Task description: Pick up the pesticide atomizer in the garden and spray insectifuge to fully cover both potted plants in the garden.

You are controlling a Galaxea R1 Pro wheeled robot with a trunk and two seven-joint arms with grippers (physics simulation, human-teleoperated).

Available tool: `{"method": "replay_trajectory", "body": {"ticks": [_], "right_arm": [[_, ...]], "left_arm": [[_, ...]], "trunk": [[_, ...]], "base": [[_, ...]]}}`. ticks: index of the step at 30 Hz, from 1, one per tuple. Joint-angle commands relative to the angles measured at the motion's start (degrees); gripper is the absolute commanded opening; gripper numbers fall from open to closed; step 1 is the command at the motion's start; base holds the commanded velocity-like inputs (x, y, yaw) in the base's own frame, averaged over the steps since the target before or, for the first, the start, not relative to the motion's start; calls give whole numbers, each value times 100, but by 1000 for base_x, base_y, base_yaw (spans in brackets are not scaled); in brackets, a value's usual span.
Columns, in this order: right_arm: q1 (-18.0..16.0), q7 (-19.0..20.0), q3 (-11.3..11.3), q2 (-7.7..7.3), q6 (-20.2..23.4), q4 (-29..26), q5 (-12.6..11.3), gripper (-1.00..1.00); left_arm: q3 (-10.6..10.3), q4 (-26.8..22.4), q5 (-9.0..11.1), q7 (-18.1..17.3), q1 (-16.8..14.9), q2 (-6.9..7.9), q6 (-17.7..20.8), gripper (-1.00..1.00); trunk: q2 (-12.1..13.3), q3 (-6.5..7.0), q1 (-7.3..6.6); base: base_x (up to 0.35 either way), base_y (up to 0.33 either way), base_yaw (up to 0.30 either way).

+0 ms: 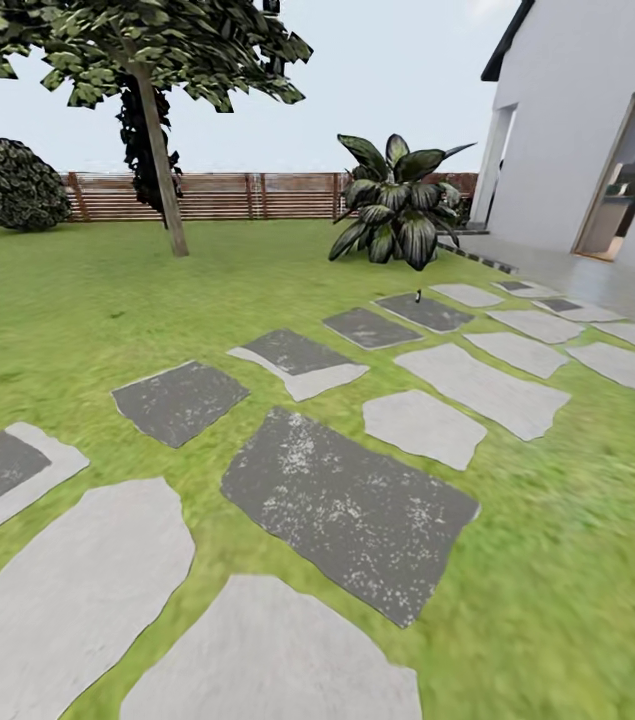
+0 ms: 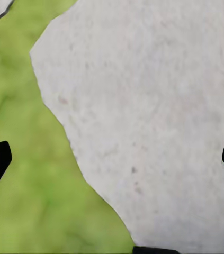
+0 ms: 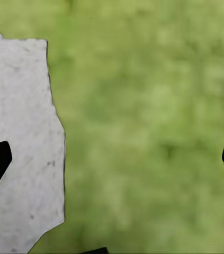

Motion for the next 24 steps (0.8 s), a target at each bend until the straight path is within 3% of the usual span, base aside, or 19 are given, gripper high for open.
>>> {"method": "replay_trajectory", "body": {"ticks": [1, 24], "right_arm": [[-3, 3, -15, 3, -19, 5, 15, 100], [-3, -7, -15, 5, -19, 5, 6, 100]], "left_arm": [[9, 5, 15, -2, -3, -1, -18, 100], [9, 8, 14, -2, -3, -1, -18, 100]], "trunk": [[-2, -5, 2], [-2, -5, 2]], "base": [[336, 0, 0], [336, 0, -13]]}}
